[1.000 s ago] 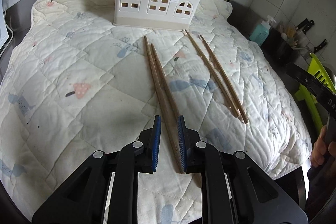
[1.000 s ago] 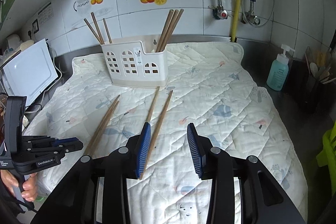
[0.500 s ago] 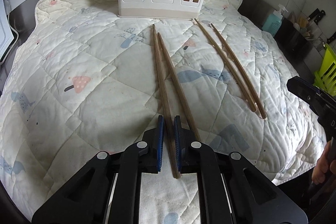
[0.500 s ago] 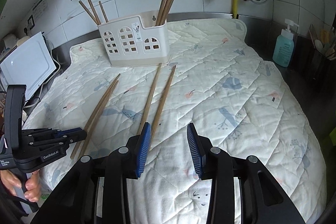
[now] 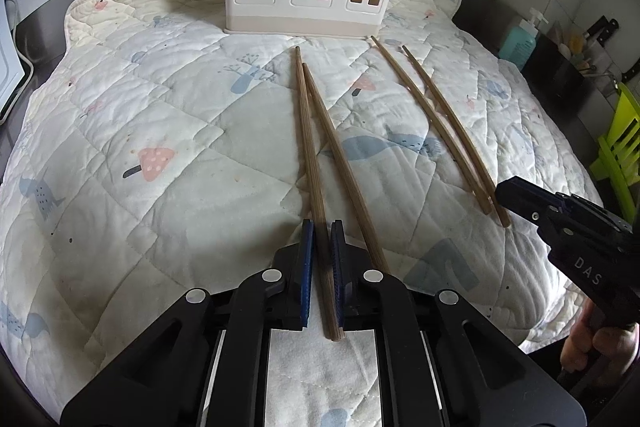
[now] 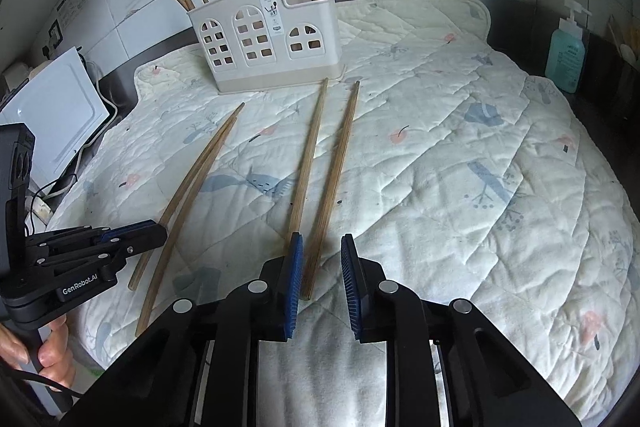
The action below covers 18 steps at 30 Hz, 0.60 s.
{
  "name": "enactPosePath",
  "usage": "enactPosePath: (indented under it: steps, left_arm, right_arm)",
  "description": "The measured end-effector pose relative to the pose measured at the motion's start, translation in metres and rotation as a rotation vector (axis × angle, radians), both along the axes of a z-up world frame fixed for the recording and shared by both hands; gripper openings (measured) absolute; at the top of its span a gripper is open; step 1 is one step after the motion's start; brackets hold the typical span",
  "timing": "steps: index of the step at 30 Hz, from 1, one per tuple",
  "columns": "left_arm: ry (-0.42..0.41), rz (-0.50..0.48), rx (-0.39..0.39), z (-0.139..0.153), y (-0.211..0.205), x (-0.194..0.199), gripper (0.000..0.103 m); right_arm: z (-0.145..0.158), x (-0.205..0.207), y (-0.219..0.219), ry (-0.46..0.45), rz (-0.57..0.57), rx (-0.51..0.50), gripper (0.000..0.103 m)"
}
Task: Organize utensils
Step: 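Move the left tool to a chopstick and close on it while the right tool grasps another, then lift both held chopsticks over the white holder with both tools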
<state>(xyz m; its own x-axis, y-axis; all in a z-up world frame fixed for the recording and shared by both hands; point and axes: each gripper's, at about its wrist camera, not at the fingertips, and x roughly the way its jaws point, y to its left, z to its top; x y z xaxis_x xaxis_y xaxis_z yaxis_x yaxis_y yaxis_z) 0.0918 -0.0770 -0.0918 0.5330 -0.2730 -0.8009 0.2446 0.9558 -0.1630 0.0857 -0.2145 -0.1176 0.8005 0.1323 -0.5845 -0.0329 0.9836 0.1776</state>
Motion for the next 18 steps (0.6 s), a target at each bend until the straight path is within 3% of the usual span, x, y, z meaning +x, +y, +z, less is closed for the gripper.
enactPosePath:
  steps: [6, 9, 18]
  left_arm:
    - [-0.017, -0.017, 0.005, -0.001, -0.003, -0.001, 0.008]
    - [-0.017, -0.015, -0.001, 0.000, -0.002, 0.000, 0.007]
    - [-0.068, -0.019, -0.025, 0.013, 0.009, -0.004, 0.005]
  right_arm:
    - [-0.006, 0.000, 0.014, 0.002, -0.013, -0.079, 0.019]
    - [-0.007, -0.002, 0.020, -0.010, -0.030, -0.138, 0.009]
    - [0.015, -0.019, 0.010, -0.070, -0.050, -0.131, 0.007]
